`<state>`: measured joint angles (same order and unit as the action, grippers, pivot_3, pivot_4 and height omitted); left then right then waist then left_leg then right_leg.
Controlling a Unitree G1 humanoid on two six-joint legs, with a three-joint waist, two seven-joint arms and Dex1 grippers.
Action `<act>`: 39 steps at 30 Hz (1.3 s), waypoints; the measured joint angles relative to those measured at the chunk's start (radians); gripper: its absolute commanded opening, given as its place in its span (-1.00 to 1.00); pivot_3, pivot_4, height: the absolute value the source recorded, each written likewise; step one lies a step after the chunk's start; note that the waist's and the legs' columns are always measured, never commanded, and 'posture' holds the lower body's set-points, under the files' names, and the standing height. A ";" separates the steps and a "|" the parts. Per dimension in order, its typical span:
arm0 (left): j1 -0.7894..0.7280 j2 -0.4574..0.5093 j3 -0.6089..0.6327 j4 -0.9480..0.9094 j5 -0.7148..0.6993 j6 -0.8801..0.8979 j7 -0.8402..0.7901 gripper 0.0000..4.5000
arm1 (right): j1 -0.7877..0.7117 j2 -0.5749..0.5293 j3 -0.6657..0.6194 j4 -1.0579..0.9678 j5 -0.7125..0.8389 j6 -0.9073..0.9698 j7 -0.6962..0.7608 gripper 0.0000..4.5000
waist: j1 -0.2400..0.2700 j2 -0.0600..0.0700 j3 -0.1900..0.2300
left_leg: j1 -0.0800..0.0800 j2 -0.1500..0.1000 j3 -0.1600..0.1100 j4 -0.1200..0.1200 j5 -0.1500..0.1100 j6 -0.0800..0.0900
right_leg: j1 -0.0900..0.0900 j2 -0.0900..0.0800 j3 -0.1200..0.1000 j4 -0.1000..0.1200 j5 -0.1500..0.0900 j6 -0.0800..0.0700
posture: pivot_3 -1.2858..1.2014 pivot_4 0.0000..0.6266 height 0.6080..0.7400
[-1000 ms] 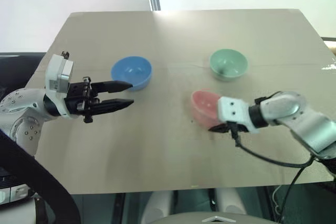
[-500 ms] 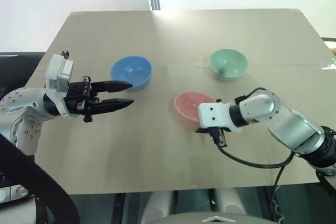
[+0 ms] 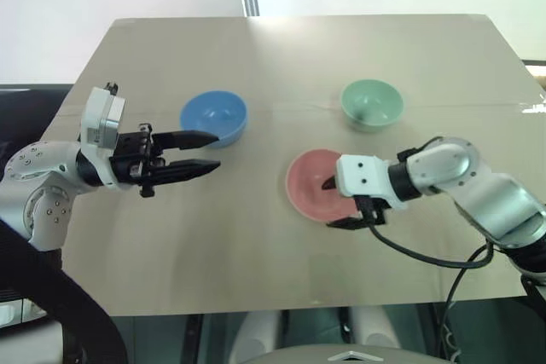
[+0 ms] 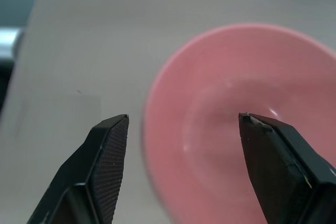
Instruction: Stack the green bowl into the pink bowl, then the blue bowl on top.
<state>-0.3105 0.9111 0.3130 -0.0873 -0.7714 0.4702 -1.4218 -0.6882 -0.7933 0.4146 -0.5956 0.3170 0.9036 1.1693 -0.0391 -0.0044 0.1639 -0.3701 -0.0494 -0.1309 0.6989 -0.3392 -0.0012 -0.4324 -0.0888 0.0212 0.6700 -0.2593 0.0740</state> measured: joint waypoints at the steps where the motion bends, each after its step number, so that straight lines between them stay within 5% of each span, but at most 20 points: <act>1: 0.000 0.000 0.000 0.000 0.000 0.000 0.000 0.09 | 0.002 -0.017 -0.056 -0.016 0.070 0.043 0.024 0.62 | 0.001 0.000 0.000 | 0.000 0.000 0.000 0.000 0.000 0.000 | 0.000 0.000 0.000 0.000 0.000 0.000 | 0.03 -0.52 1.00; 6: 0.001 0.000 0.001 0.000 0.001 0.000 -0.001 0.09 | -0.029 -0.114 -0.286 0.008 0.277 0.146 0.095 0.62 | 0.003 0.000 0.000 | 0.000 0.000 -0.001 0.000 0.000 0.000 | 0.001 0.000 -0.001 -0.001 0.000 0.000 | 0.03 -0.52 1.00; 10: 0.001 0.000 0.001 0.001 0.000 0.000 -0.002 0.09 | -0.082 -0.100 -0.334 0.168 0.258 0.132 0.014 0.62 | -0.002 0.000 0.000 | 0.001 0.000 0.001 0.000 0.000 0.000 | 0.000 0.000 0.001 0.001 0.000 0.000 | 0.03 -0.52 1.00; 17: -0.001 0.000 -0.001 0.011 0.001 0.000 -0.002 0.09 | -0.201 0.026 -0.218 0.538 -0.016 -0.062 -0.235 0.62 | -0.001 0.000 0.000 | -0.004 -0.001 0.004 0.000 0.000 0.000 | -0.006 0.000 0.003 0.003 0.000 0.000 | 0.03 -0.52 1.00; 31: -0.020 -0.003 -0.005 0.021 0.003 -0.004 -0.001 0.09 | -0.243 0.138 0.013 0.960 -0.349 -0.393 -0.218 0.62 | -0.031 0.000 0.000 | -0.012 -0.001 0.005 0.004 0.000 0.000 | -0.015 -0.001 0.003 0.008 0.000 0.000 | 0.03 -0.52 1.00; 35: -0.020 -0.003 -0.004 0.021 0.003 -0.004 0.000 0.09 | -0.277 0.171 0.017 1.055 -0.409 -0.470 -0.228 0.13 | -0.038 0.000 0.000 | -0.011 -0.001 0.005 0.004 0.000 0.000 | -0.015 -0.001 0.004 0.008 0.000 0.000 | 0.03 -0.52 1.00; 37: -0.020 -0.003 -0.004 0.021 0.003 -0.004 0.000 0.09 | -0.296 0.193 0.017 1.085 -0.431 -0.512 -0.226 -0.44 | -0.045 0.000 0.000 | -0.011 -0.001 0.005 0.004 0.000 0.000 | -0.015 -0.001 0.004 0.008 0.000 0.000 | 0.03 -0.52 1.00; 39: -0.019 -0.003 -0.002 0.021 0.003 -0.004 0.000 0.09 | -0.301 0.199 0.017 1.089 -0.439 -0.527 -0.220 -0.74 | -0.046 0.000 0.000 | -0.011 -0.001 0.005 0.004 0.000 0.000 | -0.015 -0.001 0.004 0.008 0.000 0.000 | 0.03 -0.52 1.00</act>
<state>-0.3298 0.9083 0.3108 -0.0660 -0.7685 0.4660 -1.4216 -0.9897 -0.5945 0.4318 0.4938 -0.1216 0.3771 0.9493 -0.0847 -0.0043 0.1638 -0.3816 -0.0505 -0.1260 0.7029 -0.3388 -0.0016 -0.4476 -0.0898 0.0248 0.6777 -0.2592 0.0739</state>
